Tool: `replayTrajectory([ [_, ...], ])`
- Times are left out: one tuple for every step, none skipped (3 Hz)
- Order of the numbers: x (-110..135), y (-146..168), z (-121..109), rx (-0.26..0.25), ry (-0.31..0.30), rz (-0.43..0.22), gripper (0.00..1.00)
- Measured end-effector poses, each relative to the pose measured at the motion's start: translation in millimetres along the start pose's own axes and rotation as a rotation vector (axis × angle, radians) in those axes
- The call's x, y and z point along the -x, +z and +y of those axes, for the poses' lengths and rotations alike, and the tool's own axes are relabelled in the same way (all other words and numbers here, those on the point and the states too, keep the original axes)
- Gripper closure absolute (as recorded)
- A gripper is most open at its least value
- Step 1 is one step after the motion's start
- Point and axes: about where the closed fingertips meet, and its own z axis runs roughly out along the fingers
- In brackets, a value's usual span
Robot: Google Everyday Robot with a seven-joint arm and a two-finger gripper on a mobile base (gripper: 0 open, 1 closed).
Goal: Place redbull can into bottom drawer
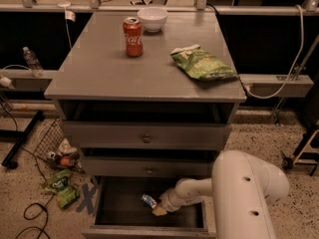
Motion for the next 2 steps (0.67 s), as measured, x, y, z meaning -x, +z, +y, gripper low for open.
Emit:
replayTrajectory([
  [-0.2, 1.4, 1.5, 0.003, 0.000, 0.000, 0.64],
  [-0.4, 3.4, 3.9, 0.007, 0.000, 0.001, 0.33],
])
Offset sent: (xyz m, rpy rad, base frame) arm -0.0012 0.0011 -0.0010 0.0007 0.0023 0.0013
